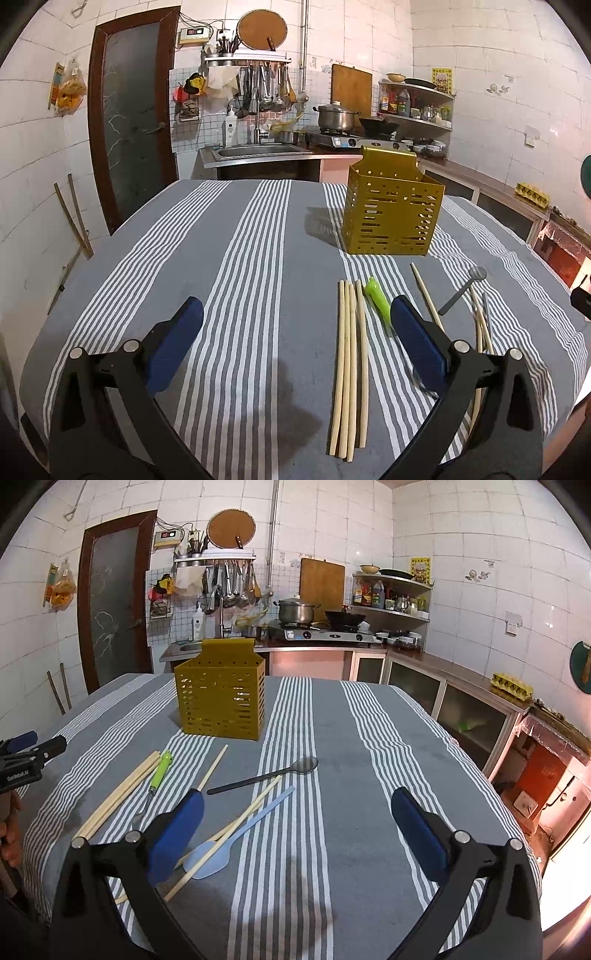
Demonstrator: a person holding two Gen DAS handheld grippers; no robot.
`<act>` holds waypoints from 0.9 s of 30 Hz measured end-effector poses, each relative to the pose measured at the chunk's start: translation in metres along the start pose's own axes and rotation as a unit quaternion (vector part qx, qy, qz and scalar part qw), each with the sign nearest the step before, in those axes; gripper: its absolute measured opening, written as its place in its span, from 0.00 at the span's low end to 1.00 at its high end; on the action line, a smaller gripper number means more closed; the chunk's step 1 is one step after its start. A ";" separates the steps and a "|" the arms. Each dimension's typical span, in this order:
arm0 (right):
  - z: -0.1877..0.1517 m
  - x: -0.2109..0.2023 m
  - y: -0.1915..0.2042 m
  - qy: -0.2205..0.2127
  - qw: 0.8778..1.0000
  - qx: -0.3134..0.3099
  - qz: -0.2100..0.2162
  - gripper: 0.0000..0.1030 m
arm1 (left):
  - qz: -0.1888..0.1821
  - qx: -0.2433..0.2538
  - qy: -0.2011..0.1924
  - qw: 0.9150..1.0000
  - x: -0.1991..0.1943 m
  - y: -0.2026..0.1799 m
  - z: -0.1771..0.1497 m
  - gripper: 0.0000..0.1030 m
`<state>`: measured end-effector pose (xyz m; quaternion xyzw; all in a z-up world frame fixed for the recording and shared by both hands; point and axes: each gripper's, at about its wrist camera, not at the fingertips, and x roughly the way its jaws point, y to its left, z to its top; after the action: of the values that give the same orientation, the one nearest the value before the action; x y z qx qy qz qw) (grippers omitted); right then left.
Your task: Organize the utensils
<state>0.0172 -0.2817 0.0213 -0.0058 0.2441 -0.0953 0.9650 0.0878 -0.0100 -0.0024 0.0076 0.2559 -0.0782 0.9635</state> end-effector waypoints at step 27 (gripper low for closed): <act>0.001 0.018 0.002 0.020 0.999 0.008 0.027 0.96 | 0.001 0.006 0.016 1.000 0.012 -0.005 0.003 0.88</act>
<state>0.0339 -0.2836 0.0135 0.0106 0.2624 -0.0717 0.9622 0.0986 -0.0169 -0.0054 0.0146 0.2709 -0.0782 0.9593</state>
